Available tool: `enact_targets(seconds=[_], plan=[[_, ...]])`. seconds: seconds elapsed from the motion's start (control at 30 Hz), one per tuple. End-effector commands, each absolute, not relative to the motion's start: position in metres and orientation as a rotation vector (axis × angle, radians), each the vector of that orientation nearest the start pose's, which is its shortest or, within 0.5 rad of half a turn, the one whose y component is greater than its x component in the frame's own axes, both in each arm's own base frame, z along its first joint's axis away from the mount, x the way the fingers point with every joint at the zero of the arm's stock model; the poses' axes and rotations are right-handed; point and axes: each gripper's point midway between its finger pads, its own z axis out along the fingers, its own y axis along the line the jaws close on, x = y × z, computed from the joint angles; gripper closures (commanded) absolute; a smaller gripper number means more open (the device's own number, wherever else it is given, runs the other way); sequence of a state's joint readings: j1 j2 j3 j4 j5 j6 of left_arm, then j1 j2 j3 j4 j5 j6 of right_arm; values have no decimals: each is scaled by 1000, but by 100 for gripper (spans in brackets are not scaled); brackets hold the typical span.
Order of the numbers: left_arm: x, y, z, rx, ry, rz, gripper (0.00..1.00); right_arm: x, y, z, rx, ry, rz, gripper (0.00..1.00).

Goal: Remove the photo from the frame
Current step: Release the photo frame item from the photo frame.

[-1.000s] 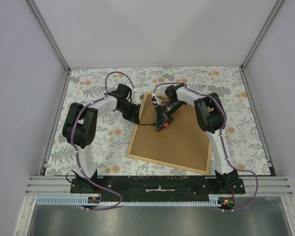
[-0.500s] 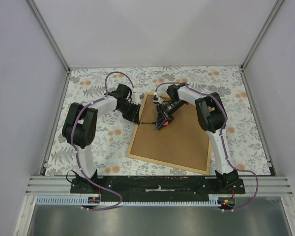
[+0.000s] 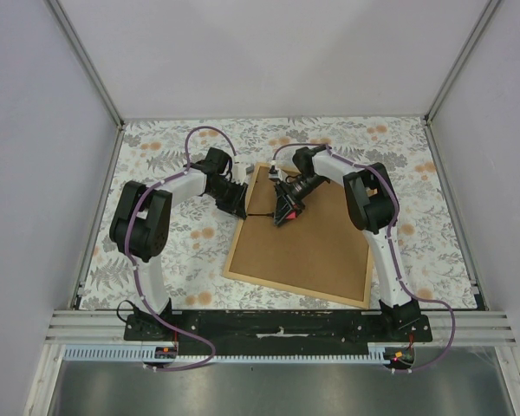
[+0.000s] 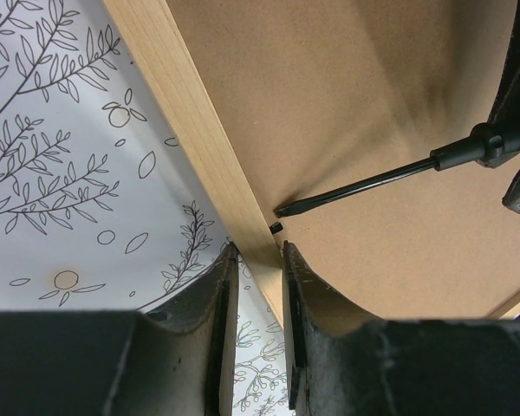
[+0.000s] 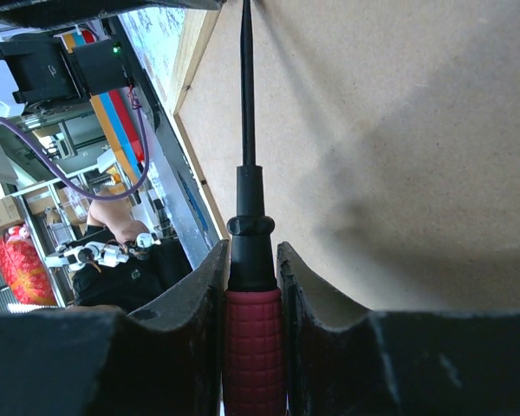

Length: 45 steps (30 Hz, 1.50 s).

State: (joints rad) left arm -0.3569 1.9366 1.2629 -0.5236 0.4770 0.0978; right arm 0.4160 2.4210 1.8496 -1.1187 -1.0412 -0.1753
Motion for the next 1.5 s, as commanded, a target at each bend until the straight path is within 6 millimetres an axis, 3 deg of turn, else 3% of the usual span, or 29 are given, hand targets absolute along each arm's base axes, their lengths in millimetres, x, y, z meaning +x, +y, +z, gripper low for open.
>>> enact_targets(seconds=[0.0,1.03,1.47], plan=[[347,-216,41,760,2559,-733,75,308,297,40,-777,2842,1603,100],[347,-215,44,758,2548,-731,75,293,304,46,-807,2833,1739,100],[342,-220,39,774,2559,-758,80,288,332,44,-922,2819,1787,100]])
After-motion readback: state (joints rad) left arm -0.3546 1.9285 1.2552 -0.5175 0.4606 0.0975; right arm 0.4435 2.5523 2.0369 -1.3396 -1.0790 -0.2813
